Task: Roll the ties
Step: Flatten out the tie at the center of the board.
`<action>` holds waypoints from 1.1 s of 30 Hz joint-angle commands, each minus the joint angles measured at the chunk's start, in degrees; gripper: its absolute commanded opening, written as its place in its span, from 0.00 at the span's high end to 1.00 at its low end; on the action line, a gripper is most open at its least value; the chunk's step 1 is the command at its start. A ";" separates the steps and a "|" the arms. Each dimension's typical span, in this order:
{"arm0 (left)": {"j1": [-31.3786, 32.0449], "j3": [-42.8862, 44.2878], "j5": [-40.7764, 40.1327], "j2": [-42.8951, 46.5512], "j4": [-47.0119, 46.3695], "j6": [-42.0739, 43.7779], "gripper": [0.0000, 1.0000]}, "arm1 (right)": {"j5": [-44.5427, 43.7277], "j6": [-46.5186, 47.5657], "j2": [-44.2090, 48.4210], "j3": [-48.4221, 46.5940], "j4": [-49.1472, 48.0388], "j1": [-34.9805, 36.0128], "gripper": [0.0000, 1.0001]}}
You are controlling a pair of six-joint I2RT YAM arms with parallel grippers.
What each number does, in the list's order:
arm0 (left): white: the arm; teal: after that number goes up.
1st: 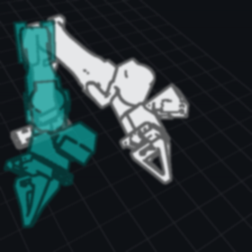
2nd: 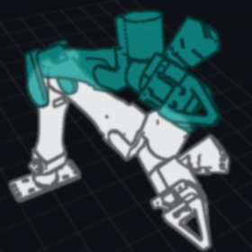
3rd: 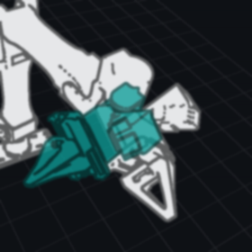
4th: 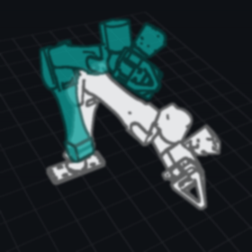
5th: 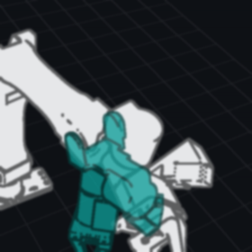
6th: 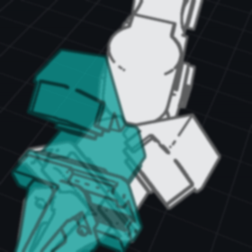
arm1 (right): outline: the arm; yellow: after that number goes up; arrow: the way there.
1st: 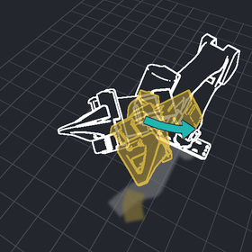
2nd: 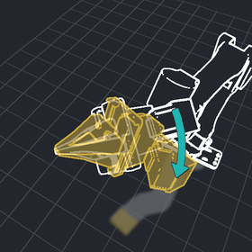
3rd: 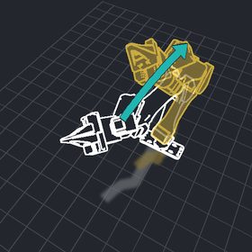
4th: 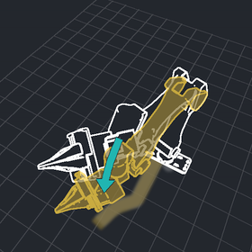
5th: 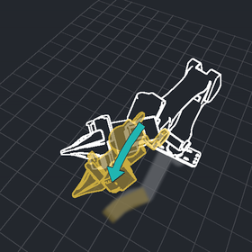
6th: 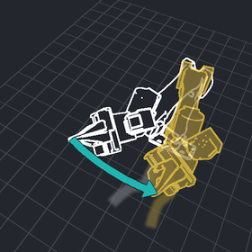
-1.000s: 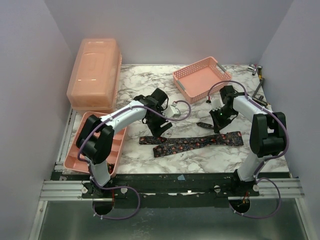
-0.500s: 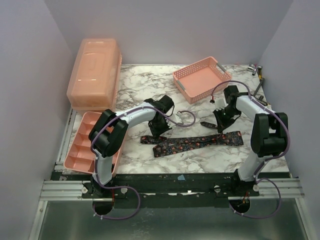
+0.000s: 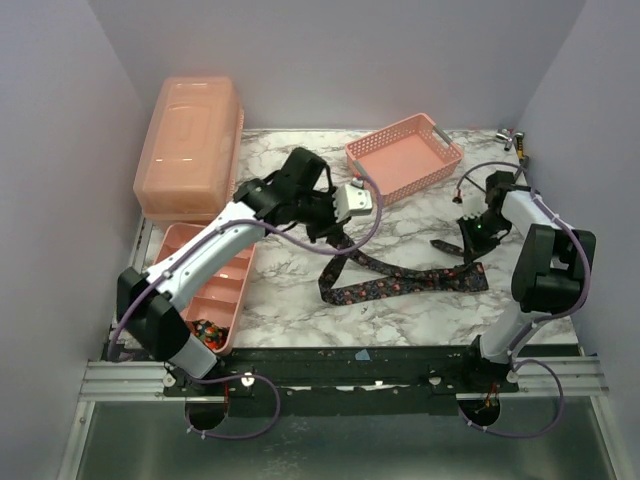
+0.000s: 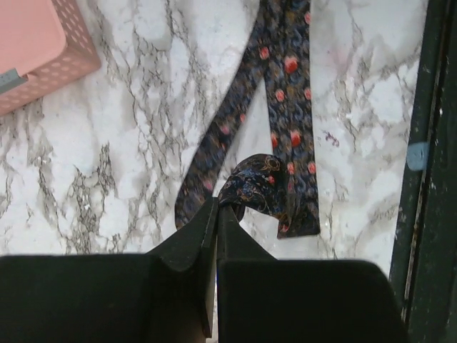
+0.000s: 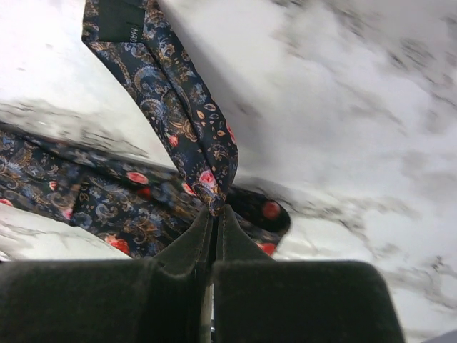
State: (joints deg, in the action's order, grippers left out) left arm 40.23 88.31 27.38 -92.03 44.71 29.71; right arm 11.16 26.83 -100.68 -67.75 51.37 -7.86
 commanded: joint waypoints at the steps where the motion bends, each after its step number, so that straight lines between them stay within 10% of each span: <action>1: -3.66 -11.06 7.86 6.70 3.86 14.82 1.00 | -0.93 5.51 3.25 -2.41 4.53 -5.59 0.99; 11: -8.73 -39.55 -5.84 21.35 1.53 44.71 1.00 | 5.71 7.63 5.61 1.10 8.98 -7.35 0.84; 15: -8.66 -43.14 -12.63 21.89 -2.23 46.98 0.75 | 3.79 8.04 5.85 0.59 8.87 -7.49 0.79; 19: -10.25 -36.64 -15.53 16.99 -2.04 38.21 0.60 | 2.27 8.58 5.44 -1.90 9.57 -8.35 0.78; 21: -10.95 -29.13 -12.48 13.98 3.35 32.58 0.31 | 2.07 8.74 4.95 -3.46 10.55 -8.66 0.73; 26: -9.82 -19.29 -5.66 8.68 11.61 20.59 0.25 | 3.07 9.87 5.86 -5.27 14.74 -9.36 0.48; 33: -2.86 -21.62 -8.36 3.54 8.20 8.43 0.24 | 8.05 13.96 10.68 -1.56 22.21 -9.54 0.45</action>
State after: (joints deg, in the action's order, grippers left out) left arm 33.12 69.91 19.07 -85.08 52.23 48.40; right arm 15.70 37.63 -93.80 -72.01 67.22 -16.99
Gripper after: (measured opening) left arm 0.750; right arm 0.532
